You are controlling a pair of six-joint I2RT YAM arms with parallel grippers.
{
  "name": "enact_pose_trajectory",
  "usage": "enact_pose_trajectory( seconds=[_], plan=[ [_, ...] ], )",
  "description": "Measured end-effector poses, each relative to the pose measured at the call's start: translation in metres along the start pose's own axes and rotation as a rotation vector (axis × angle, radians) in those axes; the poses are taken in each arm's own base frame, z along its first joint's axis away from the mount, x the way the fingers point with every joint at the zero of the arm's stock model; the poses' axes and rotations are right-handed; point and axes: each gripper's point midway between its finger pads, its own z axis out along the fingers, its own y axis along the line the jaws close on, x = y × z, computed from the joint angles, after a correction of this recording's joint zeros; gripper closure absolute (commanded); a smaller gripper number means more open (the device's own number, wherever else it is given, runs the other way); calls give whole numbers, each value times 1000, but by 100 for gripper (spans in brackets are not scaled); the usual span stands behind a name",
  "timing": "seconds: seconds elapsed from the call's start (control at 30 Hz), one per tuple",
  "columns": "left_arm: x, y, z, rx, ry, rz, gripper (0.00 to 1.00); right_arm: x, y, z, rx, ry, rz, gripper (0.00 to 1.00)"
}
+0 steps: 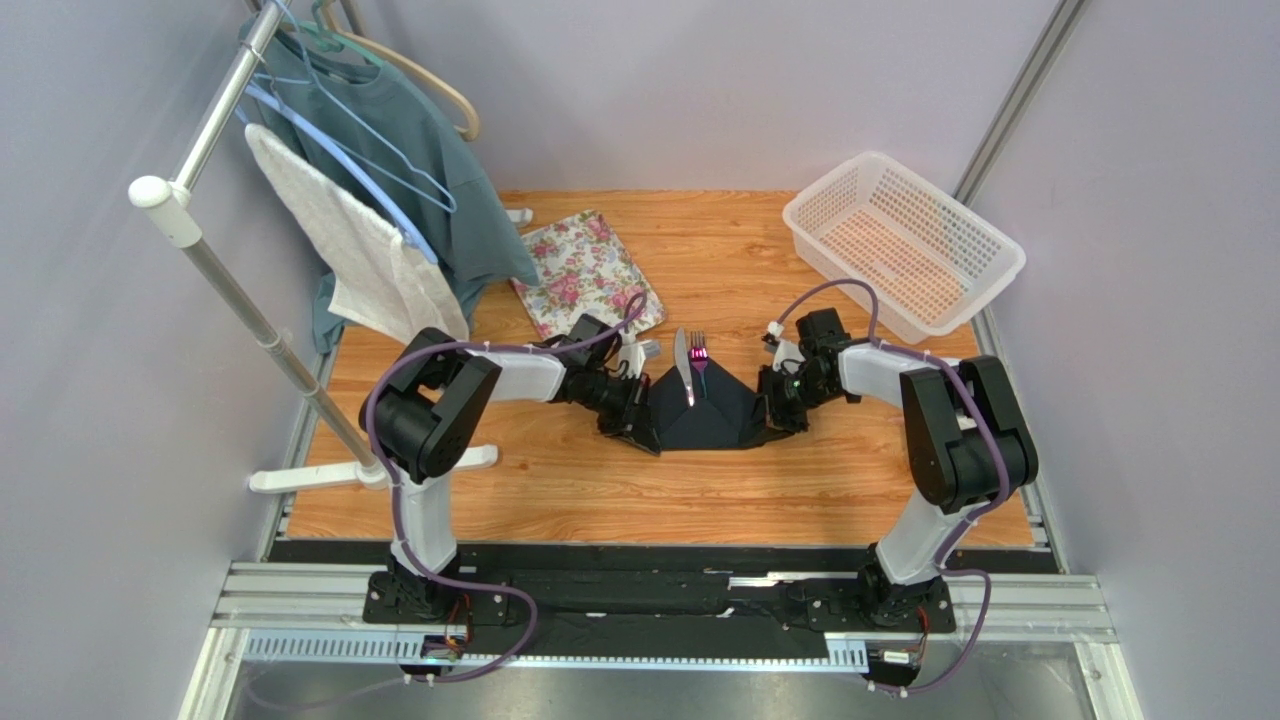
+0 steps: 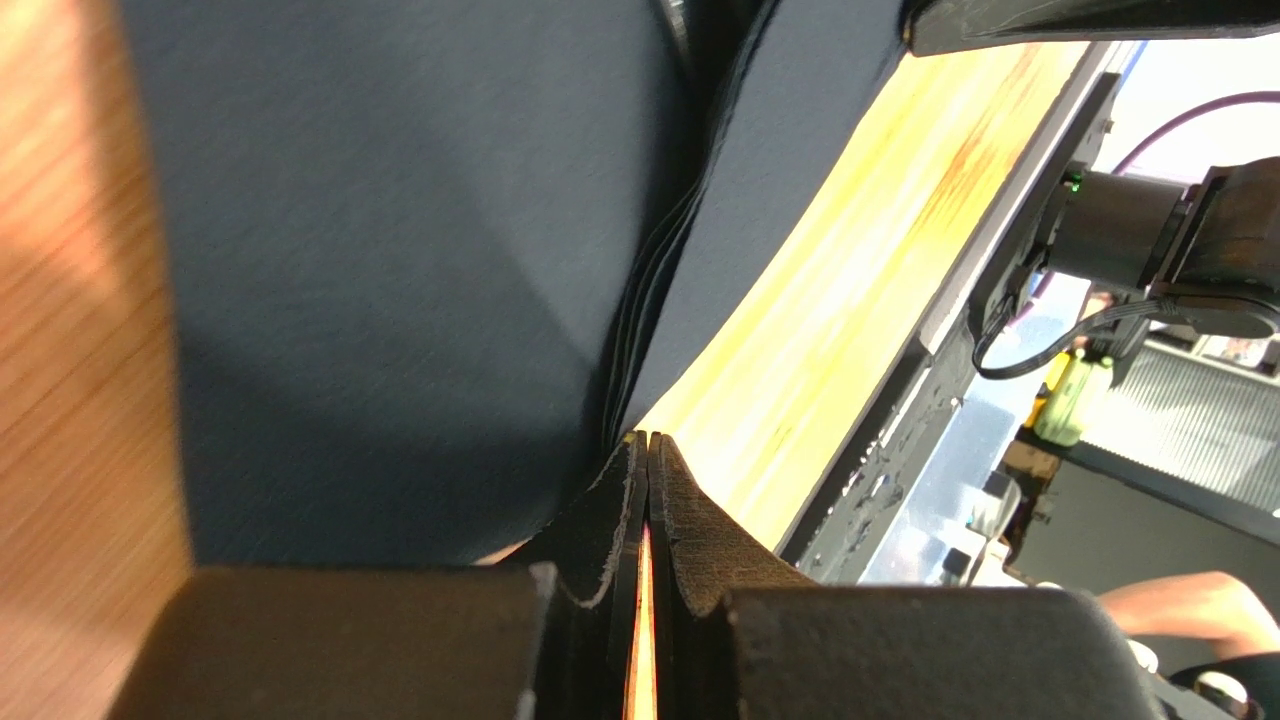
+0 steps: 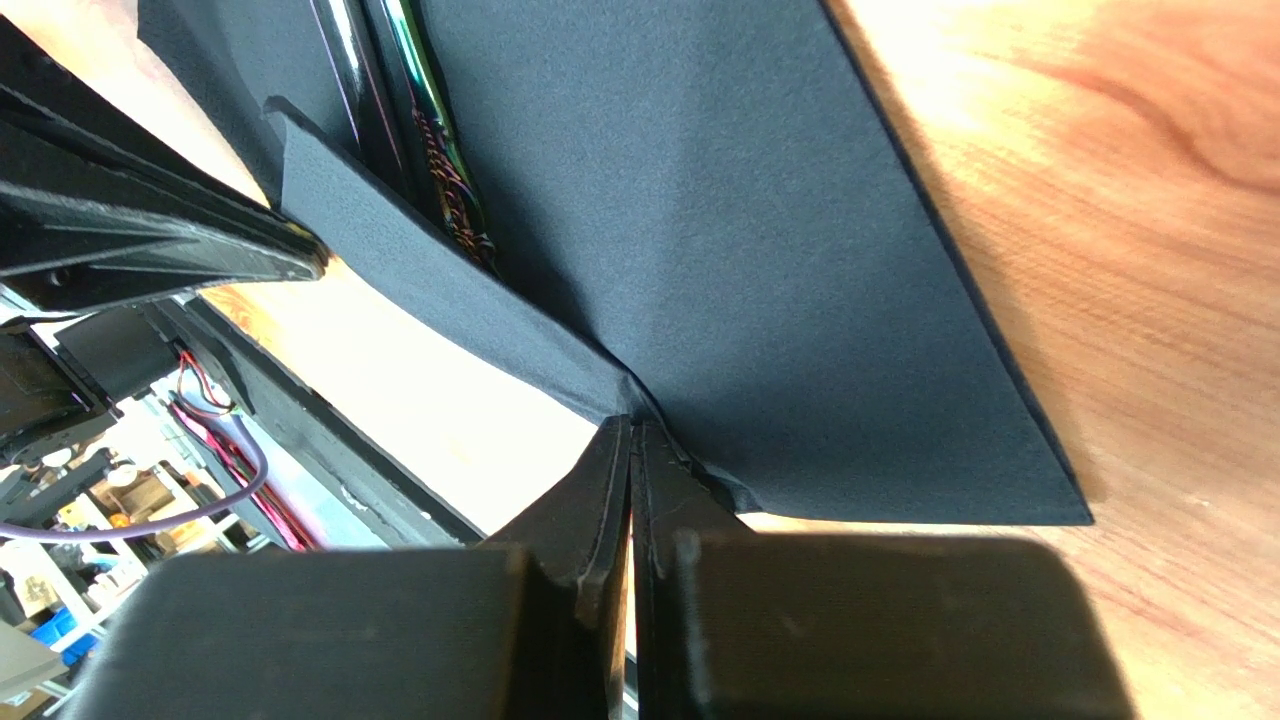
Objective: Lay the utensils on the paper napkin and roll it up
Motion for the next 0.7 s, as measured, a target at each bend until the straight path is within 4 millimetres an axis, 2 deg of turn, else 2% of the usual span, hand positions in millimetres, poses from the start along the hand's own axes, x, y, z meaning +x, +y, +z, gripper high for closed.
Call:
enact_pose_trajectory(
  seconds=[0.37, 0.53, 0.7],
  plan=[
    [6, 3, -12, 27, -18, -22, 92, 0, 1, 0, -2, 0, 7, 98],
    [2, -9, -13, 49, -40, 11, 88, 0, 1, 0, -2, -1, 7, 98],
    [-16, -36, -15, 80, -82, 86, 79, 0, 1, 0, -3, 0, 7, 98]
  ],
)
